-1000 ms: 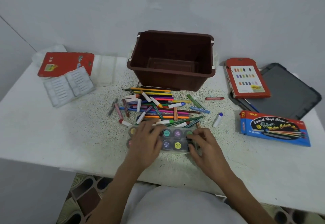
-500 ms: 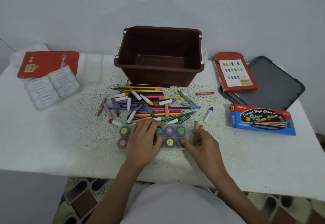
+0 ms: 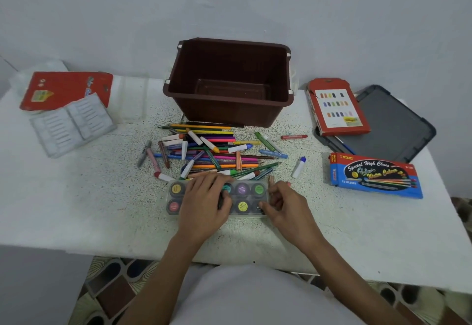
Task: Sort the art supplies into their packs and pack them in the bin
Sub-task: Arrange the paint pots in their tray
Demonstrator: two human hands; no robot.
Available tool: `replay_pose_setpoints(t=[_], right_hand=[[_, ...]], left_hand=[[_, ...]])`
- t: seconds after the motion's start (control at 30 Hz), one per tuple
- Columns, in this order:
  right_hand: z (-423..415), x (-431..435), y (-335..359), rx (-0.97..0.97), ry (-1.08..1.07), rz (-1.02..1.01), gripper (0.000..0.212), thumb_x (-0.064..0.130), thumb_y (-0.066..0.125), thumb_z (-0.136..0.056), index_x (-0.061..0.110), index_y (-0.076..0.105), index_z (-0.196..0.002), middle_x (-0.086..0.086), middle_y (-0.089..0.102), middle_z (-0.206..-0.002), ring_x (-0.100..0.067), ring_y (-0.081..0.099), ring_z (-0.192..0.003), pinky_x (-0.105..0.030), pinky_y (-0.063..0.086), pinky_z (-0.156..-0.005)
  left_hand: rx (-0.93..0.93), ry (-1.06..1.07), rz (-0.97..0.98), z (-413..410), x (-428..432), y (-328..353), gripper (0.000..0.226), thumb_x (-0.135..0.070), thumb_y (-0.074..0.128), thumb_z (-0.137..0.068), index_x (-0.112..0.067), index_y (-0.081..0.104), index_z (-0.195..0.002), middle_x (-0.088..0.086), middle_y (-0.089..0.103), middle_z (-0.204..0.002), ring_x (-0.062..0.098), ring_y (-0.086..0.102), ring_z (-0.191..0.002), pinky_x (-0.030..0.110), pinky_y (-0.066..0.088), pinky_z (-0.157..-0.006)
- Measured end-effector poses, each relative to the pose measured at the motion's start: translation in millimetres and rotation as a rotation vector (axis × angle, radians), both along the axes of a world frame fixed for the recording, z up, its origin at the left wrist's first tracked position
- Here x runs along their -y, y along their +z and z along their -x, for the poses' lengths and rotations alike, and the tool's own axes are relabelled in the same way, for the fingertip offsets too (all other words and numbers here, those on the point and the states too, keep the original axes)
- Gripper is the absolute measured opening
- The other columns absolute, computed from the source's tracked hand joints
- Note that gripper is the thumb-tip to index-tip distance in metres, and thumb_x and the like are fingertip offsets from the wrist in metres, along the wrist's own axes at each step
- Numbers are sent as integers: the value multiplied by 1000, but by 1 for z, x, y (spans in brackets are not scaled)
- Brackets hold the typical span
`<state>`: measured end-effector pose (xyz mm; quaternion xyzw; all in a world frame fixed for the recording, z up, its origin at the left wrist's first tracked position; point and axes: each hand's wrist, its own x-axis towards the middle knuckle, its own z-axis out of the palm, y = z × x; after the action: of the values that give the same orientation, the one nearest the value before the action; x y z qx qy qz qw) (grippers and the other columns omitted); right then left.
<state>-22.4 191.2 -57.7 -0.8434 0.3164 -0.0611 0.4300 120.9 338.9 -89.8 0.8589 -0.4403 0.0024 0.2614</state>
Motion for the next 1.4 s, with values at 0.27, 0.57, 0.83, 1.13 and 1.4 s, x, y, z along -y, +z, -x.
replay_pose_setpoints(t=[0.27,0.57,0.83,1.13,1.4], right_hand=[[0,3,1,-35,121,244,43,25,69,-87,24,51,-126,4,44,-114,-14,51,-96,-25,43,-73],[-14,1,0,-181,482,490,70,60,61,-78,26,46,-138,-5,42,-145,-29,38,-127,-48,40,-101],[-24,-1,2,-173,486,435,69,51,70,-81,25,44,-139,2,41,-143,-24,34,-126,-38,37,-101],[-29,-2,6,-201,500,437,68,53,70,-81,28,40,-137,6,39,-140,-23,35,-123,-35,37,-94],[-29,-3,8,-211,498,438,68,54,69,-81,29,40,-137,6,39,-139,-23,34,-122,-34,37,-93]], left_hand=[[-144,130,151,-4,-12,1,28,-28,49,-92,-18,64,-113,-4,58,-118,14,50,-111,31,41,-94],[-294,569,161,-22,-67,-2,46,-50,60,-87,-20,58,-122,3,51,-129,22,45,-116,38,42,-94],[-534,655,-18,-34,-72,17,55,-63,67,-78,-22,64,-114,0,66,-104,16,62,-91,32,49,-73],[-626,670,-60,-47,-69,28,41,-51,78,-74,-16,60,-87,-8,60,-82,14,60,-81,26,41,-60],[-668,656,-198,-62,-67,37,41,-56,81,-68,-20,63,-77,-1,67,-83,20,64,-81,41,55,-78]])
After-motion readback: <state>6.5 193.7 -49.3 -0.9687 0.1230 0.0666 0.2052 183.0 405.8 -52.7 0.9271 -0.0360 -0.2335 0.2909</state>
